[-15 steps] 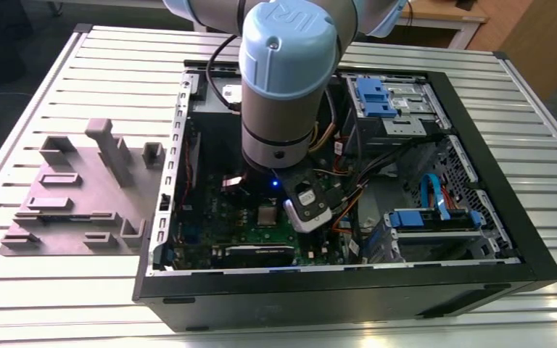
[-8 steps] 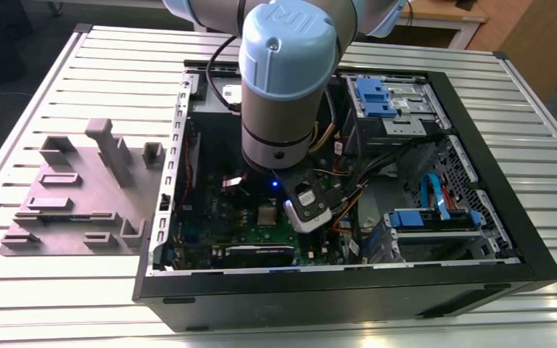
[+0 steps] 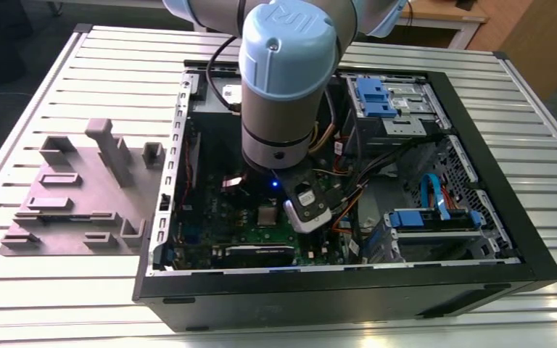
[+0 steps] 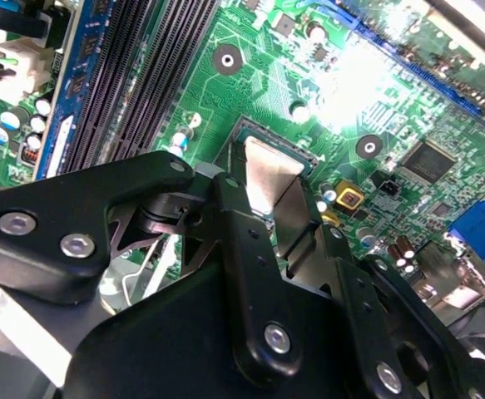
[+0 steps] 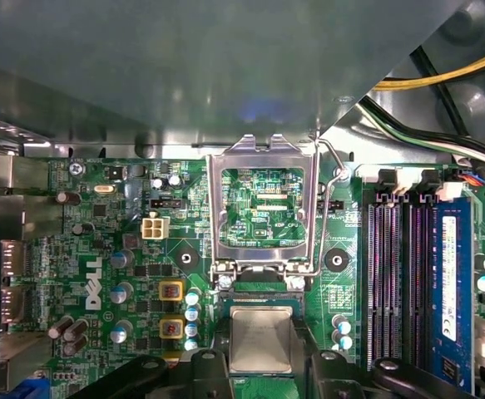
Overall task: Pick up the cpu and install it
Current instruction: 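Place the cpu into insertion slot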
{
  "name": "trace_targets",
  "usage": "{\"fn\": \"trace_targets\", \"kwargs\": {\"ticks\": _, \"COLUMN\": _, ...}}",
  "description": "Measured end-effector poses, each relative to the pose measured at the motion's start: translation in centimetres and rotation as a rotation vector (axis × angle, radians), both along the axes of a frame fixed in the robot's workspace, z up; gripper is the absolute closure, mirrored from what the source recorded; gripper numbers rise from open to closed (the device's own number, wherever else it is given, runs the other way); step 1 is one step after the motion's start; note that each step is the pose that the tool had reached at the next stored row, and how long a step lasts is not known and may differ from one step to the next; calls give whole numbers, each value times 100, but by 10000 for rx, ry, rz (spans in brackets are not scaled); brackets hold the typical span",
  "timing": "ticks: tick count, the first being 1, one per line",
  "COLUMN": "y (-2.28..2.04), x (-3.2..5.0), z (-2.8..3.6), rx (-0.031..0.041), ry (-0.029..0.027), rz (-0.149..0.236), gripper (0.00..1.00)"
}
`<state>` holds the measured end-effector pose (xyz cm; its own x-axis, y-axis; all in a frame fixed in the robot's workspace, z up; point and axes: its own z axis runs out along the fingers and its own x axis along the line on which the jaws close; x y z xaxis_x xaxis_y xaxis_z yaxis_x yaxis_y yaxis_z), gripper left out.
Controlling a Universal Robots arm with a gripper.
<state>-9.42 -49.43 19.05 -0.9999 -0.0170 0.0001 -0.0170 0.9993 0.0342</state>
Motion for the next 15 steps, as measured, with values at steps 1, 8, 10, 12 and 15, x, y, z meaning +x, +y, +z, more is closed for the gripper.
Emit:
{"fn": "trace_targets", "kwargs": {"ticks": 1, "y": 0, "x": 0, "z": -1, "rx": 3, "ry": 1, "rz": 0, "gripper": 61}}
{"fn": "trace_targets", "kwargs": {"ticks": 8, "y": 0, "x": 0, "z": 28, "rx": 1, "ry": 1, "rz": 0, "gripper": 55}}
{"fn": "trace_targets", "kwargs": {"ticks": 10, "y": 0, "x": 0, "z": 77, "rx": -3, "ry": 3, "rz": 0, "gripper": 55}}
{"fn": "trace_targets", "kwargs": {"ticks": 12, "y": 0, "x": 0, "z": 129, "rx": -3, "ry": 3, "rz": 0, "gripper": 55}}
{"fn": "trace_targets", "kwargs": {"ticks": 15, "y": 0, "x": 0, "z": 206, "rx": -2, "ry": 3, "rz": 0, "gripper": 55}}
